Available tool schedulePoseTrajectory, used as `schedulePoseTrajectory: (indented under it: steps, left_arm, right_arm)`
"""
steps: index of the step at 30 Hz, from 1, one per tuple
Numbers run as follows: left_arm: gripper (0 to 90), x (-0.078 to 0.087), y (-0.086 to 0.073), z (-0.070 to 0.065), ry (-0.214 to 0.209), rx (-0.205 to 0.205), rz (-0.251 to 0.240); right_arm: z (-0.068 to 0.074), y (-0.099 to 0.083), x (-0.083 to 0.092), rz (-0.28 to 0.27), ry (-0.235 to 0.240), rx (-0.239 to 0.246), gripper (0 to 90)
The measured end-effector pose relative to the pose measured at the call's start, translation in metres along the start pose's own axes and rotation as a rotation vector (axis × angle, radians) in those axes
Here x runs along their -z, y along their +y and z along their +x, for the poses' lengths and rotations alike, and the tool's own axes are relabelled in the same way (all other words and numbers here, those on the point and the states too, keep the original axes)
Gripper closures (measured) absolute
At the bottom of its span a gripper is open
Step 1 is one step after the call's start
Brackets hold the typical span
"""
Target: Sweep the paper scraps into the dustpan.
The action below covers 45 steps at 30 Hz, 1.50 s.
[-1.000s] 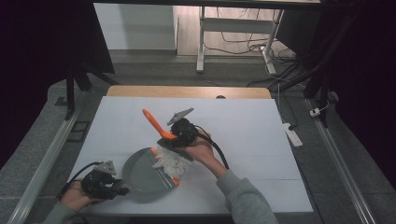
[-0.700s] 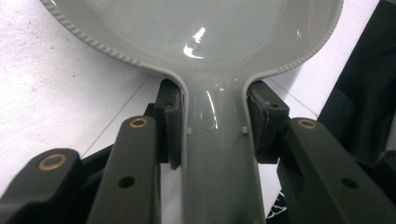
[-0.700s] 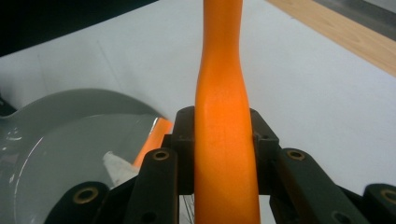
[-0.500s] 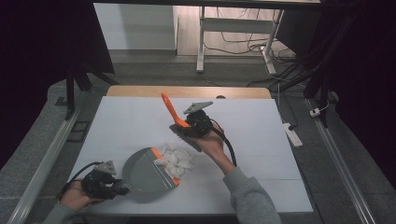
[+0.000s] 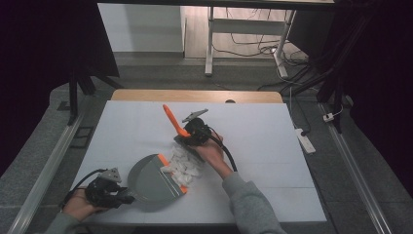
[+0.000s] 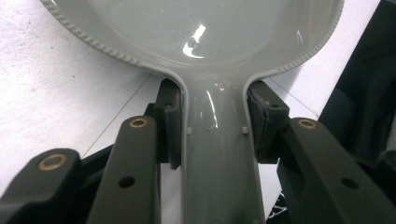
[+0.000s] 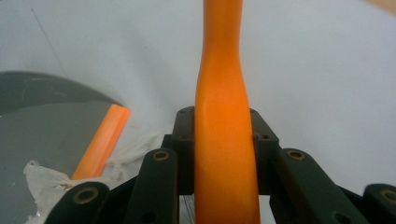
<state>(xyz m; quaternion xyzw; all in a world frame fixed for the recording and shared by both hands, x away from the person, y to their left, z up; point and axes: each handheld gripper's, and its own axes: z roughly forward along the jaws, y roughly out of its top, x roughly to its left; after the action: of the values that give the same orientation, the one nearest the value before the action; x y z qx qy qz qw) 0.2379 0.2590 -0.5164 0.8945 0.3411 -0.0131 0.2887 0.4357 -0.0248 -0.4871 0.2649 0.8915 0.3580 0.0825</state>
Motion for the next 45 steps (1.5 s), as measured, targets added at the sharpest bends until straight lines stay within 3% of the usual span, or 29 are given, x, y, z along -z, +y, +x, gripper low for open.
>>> schedulePoseTrajectory:
  steps: [4, 11, 19, 23, 28, 32, 39, 45]
  left_arm:
    - [61.3, 0.0, 0.0, 0.0, 0.002, 0.0, 0.0]
    - [61.3, 0.0, 0.001, 0.0, 0.004, -0.003, 0.005]
    - [61.3, -0.001, 0.001, -0.001, 0.005, -0.004, 0.005]
    - [61.3, -0.001, 0.001, -0.001, 0.004, -0.004, 0.005]
    - [61.3, -0.001, 0.001, -0.001, 0.004, -0.004, 0.002]
    - [61.3, -0.001, 0.001, -0.001, 0.005, -0.003, 0.002]
    - [61.3, -0.001, 0.002, -0.001, 0.006, 0.002, 0.004]
    - [61.3, -0.001, 0.001, -0.001, 0.005, 0.001, 0.004]
  right_arm:
    - [0.013, 0.001, -0.008, 0.008, 0.04, 0.003, 70.4]
    - [0.042, 0.001, -0.013, 0.025, 0.094, 0.054, 70.4]
    - [0.076, 0.006, -0.011, -0.001, 0.224, 0.089, 70.4]
    - [0.086, 0.013, 0.001, -0.053, 0.233, 0.117, 70.3]
    - [0.079, 0.018, 0.025, -0.145, 0.192, 0.123, 70.3]
    - [0.067, 0.017, 0.041, -0.183, 0.163, 0.1, 70.3]
    - [0.046, 0.008, 0.052, -0.203, 0.094, 0.048, 70.3]
    - [0.032, -0.004, 0.048, -0.152, 0.036, 0.022, 70.3]
